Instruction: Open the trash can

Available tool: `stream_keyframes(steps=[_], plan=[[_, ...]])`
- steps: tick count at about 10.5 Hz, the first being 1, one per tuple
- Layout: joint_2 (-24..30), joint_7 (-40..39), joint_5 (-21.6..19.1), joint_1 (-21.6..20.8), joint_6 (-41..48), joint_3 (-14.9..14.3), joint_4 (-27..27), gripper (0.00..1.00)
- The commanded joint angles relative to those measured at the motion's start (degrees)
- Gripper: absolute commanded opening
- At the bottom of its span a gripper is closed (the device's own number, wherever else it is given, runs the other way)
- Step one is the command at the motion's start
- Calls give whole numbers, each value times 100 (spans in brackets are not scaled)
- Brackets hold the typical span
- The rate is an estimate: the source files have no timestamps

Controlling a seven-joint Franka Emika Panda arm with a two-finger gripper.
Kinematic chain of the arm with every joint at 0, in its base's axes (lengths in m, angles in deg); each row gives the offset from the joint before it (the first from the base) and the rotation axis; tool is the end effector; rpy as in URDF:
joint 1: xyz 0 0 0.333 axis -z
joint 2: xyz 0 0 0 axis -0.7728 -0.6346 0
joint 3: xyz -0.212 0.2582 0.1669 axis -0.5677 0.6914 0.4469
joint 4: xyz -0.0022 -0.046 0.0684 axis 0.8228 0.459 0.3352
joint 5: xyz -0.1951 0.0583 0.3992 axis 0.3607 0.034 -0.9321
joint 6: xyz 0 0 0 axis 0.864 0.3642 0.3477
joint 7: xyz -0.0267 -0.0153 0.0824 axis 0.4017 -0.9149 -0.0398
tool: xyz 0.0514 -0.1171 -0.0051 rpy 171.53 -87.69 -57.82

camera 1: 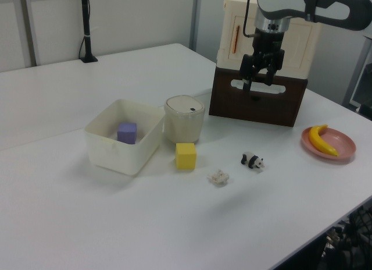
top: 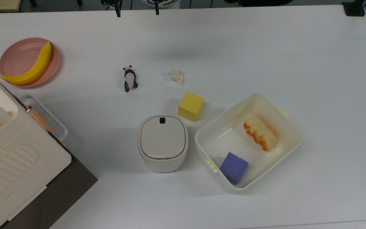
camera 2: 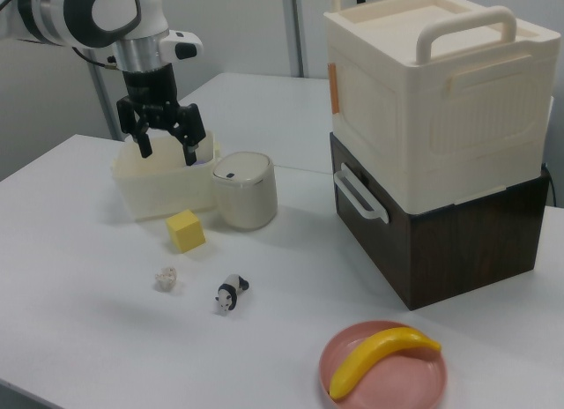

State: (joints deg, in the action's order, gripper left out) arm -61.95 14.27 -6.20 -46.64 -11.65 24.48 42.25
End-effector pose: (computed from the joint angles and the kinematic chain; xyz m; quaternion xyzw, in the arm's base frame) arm 0.6032 -0.0148 0.6302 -0.9990 -0.0430 0.0092 0.0021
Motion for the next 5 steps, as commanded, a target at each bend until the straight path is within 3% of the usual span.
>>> stream_keyframes(steps=[1, 2, 3, 4, 5], plan=[[78, -121, -56, -107, 201, -71, 35, 100], [78, -121, -56, -107, 201, -71, 35, 99], [87, -121, -56, -116, 201, -63, 35, 80], [96, -148, -56, -116, 201, -63, 35, 47], [96, -226, -65, -116, 201, -63, 35, 22]])
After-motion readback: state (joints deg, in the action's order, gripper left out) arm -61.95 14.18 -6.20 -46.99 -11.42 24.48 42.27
